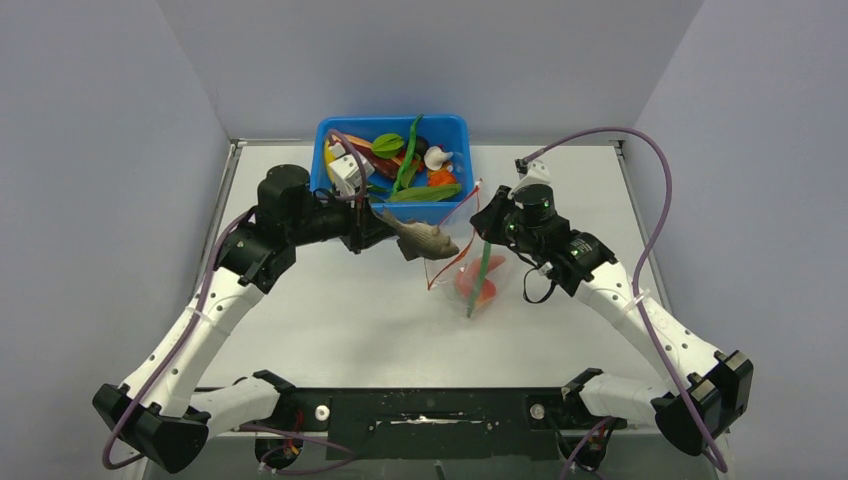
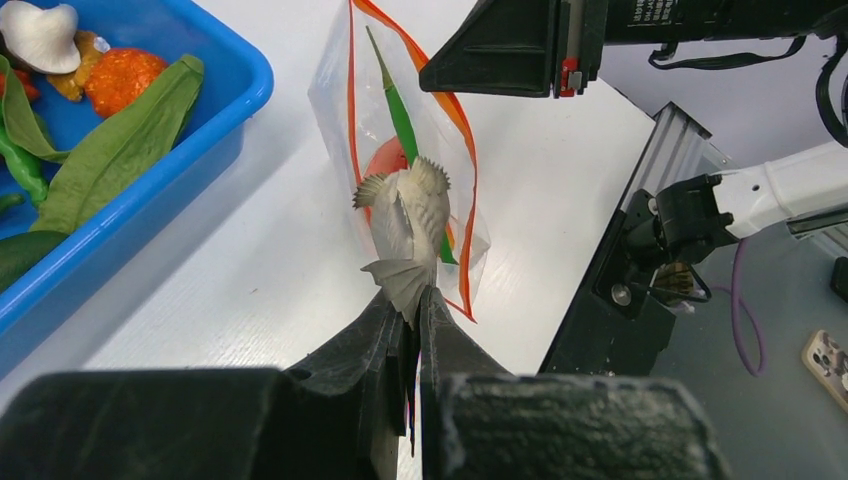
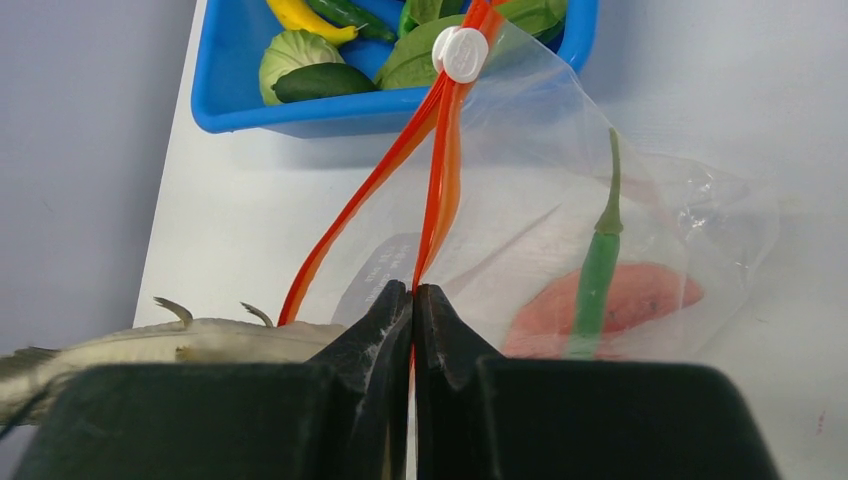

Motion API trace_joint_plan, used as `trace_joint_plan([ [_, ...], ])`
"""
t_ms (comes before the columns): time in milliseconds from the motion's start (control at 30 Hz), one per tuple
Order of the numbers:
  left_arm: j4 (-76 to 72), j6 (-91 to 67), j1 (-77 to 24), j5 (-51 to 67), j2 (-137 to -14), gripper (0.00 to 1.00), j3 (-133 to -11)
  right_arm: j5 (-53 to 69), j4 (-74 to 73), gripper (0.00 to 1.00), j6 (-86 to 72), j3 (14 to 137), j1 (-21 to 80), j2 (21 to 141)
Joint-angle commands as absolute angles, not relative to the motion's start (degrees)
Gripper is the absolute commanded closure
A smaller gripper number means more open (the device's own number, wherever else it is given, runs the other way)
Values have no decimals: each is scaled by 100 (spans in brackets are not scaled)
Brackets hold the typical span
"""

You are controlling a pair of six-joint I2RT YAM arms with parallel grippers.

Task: Place the food in the zip-top bag and seal the zipper
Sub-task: Place the fake fish in the zipper food storage bag.

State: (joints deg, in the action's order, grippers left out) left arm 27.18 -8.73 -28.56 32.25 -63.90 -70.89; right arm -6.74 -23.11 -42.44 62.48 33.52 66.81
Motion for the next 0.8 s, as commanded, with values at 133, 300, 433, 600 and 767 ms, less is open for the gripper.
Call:
trace_joint_plan([
  [133,2619,-802,-3008,3744,-6738,100,-7487,-389,-1753,100,-4046,6372,3631,6621],
  [300,2614,-685,-3223,3581,-7090,100,-7717,-391,-1681,100,-3947,6448,3890,6697],
  [433,2352,-727,-3365,3445,-7272,100,-7754,-417,-1712,100,-3947,6494,3954,6732],
  [600,2491,-537,-3487,3328,-7624,100,-8045,-419,-1676,100,-3963,6469,3980,6729],
  [767,2980,-166,-3513,3461,-7878,100,-8293,-376,-1631,100,-3911,6451,4001,6741],
])
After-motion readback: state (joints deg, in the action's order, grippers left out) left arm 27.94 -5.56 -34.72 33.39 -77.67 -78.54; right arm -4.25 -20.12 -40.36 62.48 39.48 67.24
